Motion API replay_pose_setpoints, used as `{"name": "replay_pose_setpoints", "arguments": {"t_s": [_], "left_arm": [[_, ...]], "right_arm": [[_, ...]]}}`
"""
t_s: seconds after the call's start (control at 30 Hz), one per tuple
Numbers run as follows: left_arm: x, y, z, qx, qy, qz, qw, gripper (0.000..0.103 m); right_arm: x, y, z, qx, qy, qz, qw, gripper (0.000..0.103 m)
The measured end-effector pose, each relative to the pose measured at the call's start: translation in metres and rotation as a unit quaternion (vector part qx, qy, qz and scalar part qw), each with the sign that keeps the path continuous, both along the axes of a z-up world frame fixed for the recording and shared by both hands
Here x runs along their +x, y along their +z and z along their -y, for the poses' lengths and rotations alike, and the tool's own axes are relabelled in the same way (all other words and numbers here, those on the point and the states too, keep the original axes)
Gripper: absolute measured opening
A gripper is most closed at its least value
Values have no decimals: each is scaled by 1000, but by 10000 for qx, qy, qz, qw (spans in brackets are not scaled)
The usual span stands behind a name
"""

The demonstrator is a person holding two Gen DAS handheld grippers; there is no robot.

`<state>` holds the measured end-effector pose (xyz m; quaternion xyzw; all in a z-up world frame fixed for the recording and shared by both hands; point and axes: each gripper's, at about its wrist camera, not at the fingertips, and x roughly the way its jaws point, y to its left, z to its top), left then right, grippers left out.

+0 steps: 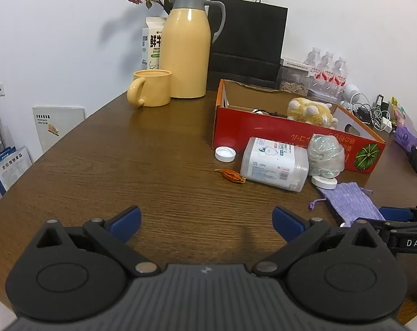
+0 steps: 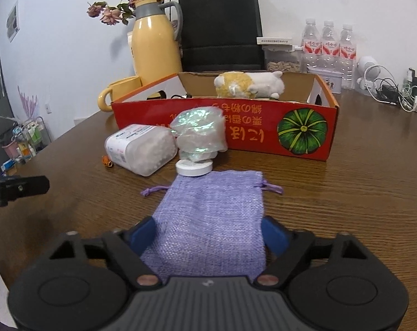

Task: Organize objects
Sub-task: 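Lower the right tool onto the purple drawstring pouch and close it, then grasp a white round cap with the left tool while the right tool holds the pouch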

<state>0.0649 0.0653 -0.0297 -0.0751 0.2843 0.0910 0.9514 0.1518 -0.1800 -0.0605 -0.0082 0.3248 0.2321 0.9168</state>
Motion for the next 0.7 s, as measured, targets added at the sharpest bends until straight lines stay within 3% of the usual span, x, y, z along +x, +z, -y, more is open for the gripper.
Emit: {"name": "replay_pose_setpoints", "arguments": {"t_s": [0.1,0.2,0.27,0.37,0.53,0.7], "left_arm": [[-1,-1,1,-8,-6,-22,10000,103],[-1,-2,1,-11,-16,-43,10000,103],[-1,-3,1,-12,-16,-55,10000,103],[0,-3,1,-19,-19,-63,10000,103],[1,-3,2,-11,-28,-67,10000,103],[2,-2,9,6,-137,-57,9999,103]], "right_arm": [[1,0,0,-38,2,46,10000,72],[1,0,1,10,5,70,10000,58],[-1,2,1,34,26,118,9999,40],[-3,4,1,82,102,178,9998,21],[-8,11,0,151,181,367,9990,9],[-19,29,7,224,160,772,9966,7]]}}
